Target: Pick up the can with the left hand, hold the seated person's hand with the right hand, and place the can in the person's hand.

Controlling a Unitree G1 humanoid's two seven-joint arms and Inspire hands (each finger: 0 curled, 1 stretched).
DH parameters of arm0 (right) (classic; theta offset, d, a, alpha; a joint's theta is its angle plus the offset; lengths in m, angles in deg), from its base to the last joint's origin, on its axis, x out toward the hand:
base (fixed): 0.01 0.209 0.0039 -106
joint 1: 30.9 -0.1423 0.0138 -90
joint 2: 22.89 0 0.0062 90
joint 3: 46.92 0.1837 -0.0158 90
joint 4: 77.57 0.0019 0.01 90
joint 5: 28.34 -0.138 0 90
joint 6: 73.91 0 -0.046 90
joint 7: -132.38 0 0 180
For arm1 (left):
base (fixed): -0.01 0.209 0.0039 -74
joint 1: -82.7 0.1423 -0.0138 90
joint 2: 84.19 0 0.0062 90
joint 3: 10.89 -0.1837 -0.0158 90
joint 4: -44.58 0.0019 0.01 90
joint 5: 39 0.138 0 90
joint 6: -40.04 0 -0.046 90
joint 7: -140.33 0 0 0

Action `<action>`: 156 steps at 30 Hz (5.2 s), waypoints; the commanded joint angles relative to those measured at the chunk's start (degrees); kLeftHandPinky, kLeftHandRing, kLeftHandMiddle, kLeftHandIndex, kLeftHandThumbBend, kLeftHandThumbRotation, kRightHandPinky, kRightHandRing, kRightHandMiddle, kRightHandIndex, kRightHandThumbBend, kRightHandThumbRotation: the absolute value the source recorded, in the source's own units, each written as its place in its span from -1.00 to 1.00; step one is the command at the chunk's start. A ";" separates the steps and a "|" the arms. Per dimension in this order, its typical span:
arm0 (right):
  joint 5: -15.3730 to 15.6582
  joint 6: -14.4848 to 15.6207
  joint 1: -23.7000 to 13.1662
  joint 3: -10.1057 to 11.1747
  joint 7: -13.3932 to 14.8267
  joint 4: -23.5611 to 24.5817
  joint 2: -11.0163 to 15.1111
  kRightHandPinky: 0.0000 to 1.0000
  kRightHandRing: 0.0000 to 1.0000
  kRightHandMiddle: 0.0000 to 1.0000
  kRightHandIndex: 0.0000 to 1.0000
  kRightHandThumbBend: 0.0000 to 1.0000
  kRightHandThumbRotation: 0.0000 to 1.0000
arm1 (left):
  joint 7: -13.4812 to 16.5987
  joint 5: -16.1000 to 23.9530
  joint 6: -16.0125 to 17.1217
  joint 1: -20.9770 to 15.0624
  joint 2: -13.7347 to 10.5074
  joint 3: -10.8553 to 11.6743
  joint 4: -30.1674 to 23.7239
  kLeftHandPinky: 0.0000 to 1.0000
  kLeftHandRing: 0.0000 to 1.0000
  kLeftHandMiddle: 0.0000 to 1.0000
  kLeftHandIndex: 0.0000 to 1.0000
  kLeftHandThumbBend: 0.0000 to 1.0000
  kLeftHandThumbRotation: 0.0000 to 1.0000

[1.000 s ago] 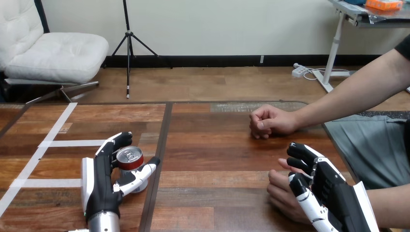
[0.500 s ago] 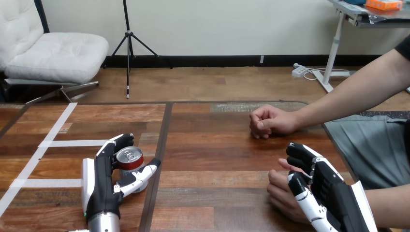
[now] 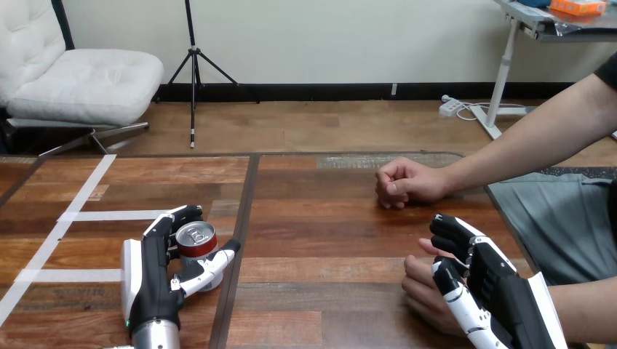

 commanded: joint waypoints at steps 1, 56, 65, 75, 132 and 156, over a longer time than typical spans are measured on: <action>-0.16 -0.87 -2.40 -0.16 0.30 1.09 0.12 0.59 0.69 0.71 0.66 0.13 0.33 | 0.84 1.47 -0.14 -1.73 -0.85 -0.28 -2.37 0.22 0.36 0.40 0.37 0.56 -1.00; -1.45 -1.06 -3.03 0.19 -0.34 0.86 0.44 0.62 0.71 0.72 0.66 0.10 0.30 | 3.83 3.73 2.88 -0.85 -1.42 -0.17 -1.00 0.02 0.17 0.20 0.16 0.57 -1.00; -1.00 -0.80 -3.06 0.41 0.11 1.08 0.34 0.59 0.69 0.70 0.65 0.13 0.30 | 3.70 4.41 2.45 -0.64 -1.75 -0.23 -0.73 0.02 0.17 0.20 0.17 0.59 -1.00; -0.12 -0.80 -3.25 0.70 0.34 1.06 0.69 0.57 0.68 0.70 0.64 0.11 0.31 | 3.32 4.07 2.78 -0.41 -1.35 0.07 -0.81 0.00 0.15 0.18 0.16 0.58 -1.00; -1.42 -0.49 -3.20 0.42 -0.86 0.99 0.50 0.59 0.70 0.71 0.66 0.12 0.29 | 2.01 -0.74 2.76 -0.88 -0.13 1.34 0.01 -0.18 -0.04 0.05 0.03 0.43 -1.00; -1.00 -0.14 -3.26 0.62 -0.62 0.95 0.55 0.61 0.71 0.72 0.66 0.13 0.33 | 2.03 -0.54 3.96 -0.95 -0.06 1.14 -0.27 -0.17 -0.03 0.05 0.03 0.42 -1.00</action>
